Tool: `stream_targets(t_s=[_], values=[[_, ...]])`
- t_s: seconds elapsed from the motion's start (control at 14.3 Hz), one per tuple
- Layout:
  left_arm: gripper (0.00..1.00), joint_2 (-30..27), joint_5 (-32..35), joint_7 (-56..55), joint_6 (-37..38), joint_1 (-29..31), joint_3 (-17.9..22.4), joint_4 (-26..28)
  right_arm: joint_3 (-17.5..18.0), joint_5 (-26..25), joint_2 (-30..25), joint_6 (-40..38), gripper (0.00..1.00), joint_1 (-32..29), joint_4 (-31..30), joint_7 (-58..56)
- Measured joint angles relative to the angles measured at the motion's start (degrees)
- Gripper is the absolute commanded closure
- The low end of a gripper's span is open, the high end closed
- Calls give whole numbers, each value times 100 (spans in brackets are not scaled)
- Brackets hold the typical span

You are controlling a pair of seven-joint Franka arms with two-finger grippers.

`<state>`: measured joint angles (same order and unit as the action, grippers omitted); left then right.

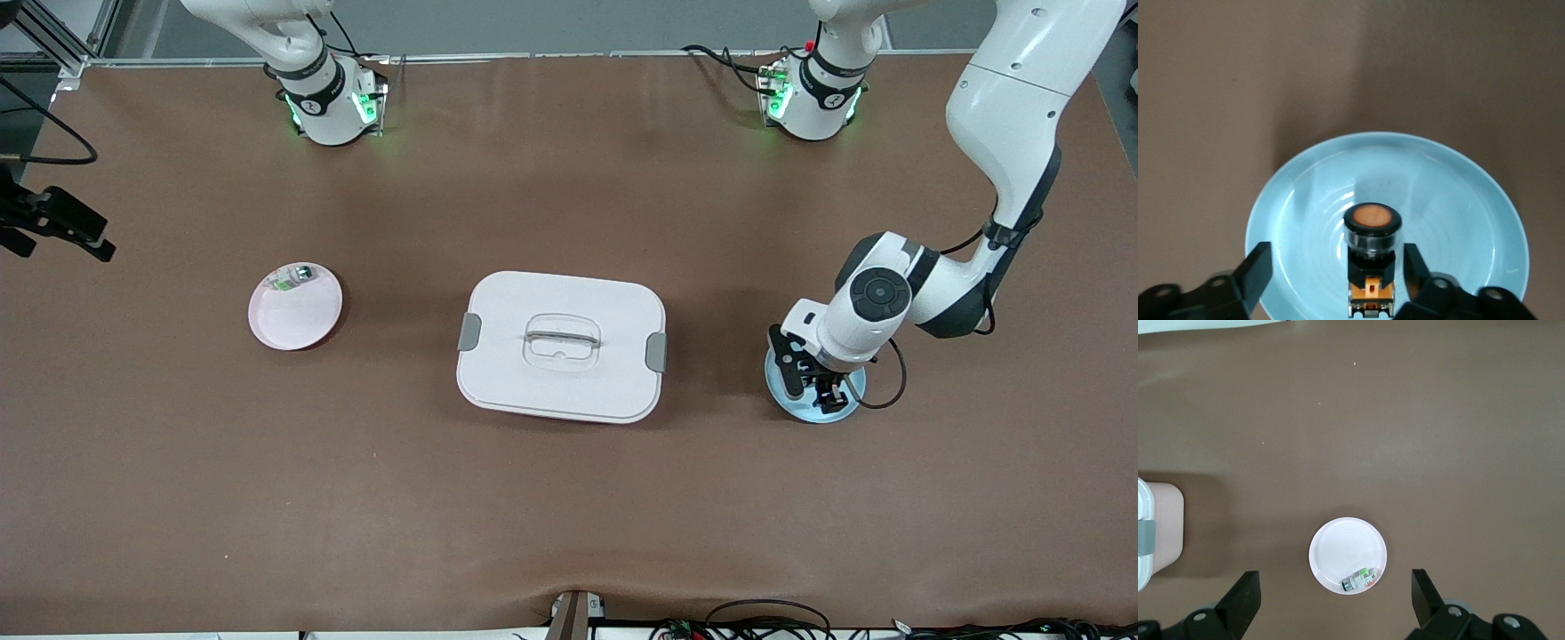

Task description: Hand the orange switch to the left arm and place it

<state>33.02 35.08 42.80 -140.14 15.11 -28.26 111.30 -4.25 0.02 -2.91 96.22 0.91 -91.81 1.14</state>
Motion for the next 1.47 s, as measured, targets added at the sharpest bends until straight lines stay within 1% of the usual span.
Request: stream_targets(t_s=[0.14,0.28,0.49,0.56,0.7,0.84,0.98,1.19,1.33,1.47], values=[[0,-62,-445,-98,671,-8,-187,-369,27,0,5,-5,0,0,32,0],[0,-180,-874,-194,1511,-11,-322,-916,41,-2,52,-89,0,1,32,0],[0,-305,-1406,-492,2634,-9,-373,-1821,43,-4,193,-128,0,1,32,0],[0,-329,-1515,-691,2913,-4,-373,-2093,43,-4,227,-127,0,1,33,0],[0,-404,-1740,-1229,3210,0,-373,-2461,42,-6,253,-127,0,-10,35,0],[0,-551,-1836,-2030,3295,-9,-382,-2590,40,-8,253,-127,0,-67,51,0],[0,-733,-1887,-2807,3435,-7,-414,-2609,42,-8,253,-128,0,-141,68,0],[0,-1113,-2355,-3613,3789,-7,-447,-2660,94,-8,253,-128,0,-246,75,-3],[0,-1441,-2547,-4168,4281,8,-443,-2776,307,-8,253,-128,0,-442,80,-3],[0,-1701,-2570,-4752,4755,28,-430,-2974,526,-8,253,-128,0,-608,82,-3]])
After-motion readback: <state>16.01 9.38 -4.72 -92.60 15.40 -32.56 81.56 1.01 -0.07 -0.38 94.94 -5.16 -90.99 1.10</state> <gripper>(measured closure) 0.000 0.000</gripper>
